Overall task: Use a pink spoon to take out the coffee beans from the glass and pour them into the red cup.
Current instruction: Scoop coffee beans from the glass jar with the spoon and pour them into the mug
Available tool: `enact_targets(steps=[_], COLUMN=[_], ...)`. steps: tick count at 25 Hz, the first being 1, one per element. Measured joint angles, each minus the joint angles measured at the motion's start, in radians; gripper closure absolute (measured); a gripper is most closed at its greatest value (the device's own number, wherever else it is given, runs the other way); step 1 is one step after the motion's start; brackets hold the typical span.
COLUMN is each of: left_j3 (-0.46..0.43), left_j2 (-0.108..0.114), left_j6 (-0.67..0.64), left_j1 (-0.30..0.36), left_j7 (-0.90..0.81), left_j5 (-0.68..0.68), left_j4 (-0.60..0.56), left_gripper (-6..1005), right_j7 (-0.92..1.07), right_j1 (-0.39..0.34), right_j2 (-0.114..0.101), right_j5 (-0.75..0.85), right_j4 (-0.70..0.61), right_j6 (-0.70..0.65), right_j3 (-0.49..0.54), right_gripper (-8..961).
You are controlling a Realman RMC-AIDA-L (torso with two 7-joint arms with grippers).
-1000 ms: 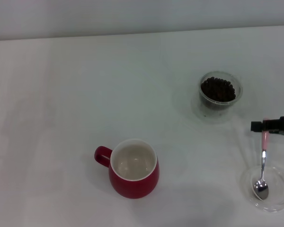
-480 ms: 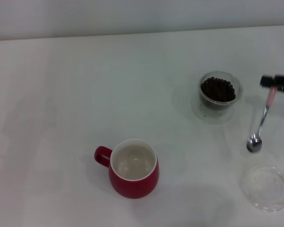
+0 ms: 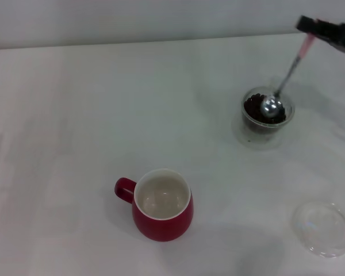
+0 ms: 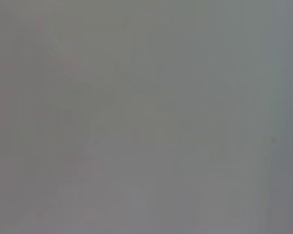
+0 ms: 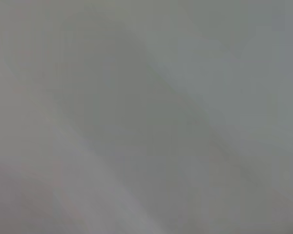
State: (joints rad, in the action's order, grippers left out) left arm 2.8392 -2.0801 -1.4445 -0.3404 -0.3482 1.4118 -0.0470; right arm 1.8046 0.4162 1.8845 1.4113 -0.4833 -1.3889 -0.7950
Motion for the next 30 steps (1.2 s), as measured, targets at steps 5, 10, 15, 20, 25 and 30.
enact_targets(steps=[5,10,15,20,25,30], left_j3=[0.001,0.002,0.002,0.002,0.002,0.002], left_j2=[0.000,0.000,0.000,-0.001,-0.003,-0.003], left_j6=[-0.001,-0.001,0.000,0.006,0.007,0.007], left_j1=[-0.001,-0.002,-0.002,-0.002,-0.001,0.002], left_j7=[0.000,0.000,0.000,0.000,0.000,0.000], left_j5=[-0.001,-0.002,-0.004,-0.011,-0.014,-0.014], left_j4=[-0.009,-0.011,-0.011,-0.011,-0.011,-0.012], left_gripper=[334,334,334,334,334,334], right_j7=[-0.132,-0.305,-0.406,-0.459,-0.494,-0.507], right_j1=[0.059,0.078,0.072,0.064,0.050,0.037], right_j2=[0.036,0.057,0.064,0.065,0.068,0.072], right_j5=[0.003,0.001,0.001,0.003,0.007,0.008], right_j4=[-0.018,-0.020,-0.025,-0.023,-0.017,-0.012], right_j6=[0.051,0.106,0.134,0.151,0.152,0.152], right_j3=[-0.003,-0.001,0.001,0.000,-0.005,-0.007], right_gripper=[801,801,801,801,801,801])
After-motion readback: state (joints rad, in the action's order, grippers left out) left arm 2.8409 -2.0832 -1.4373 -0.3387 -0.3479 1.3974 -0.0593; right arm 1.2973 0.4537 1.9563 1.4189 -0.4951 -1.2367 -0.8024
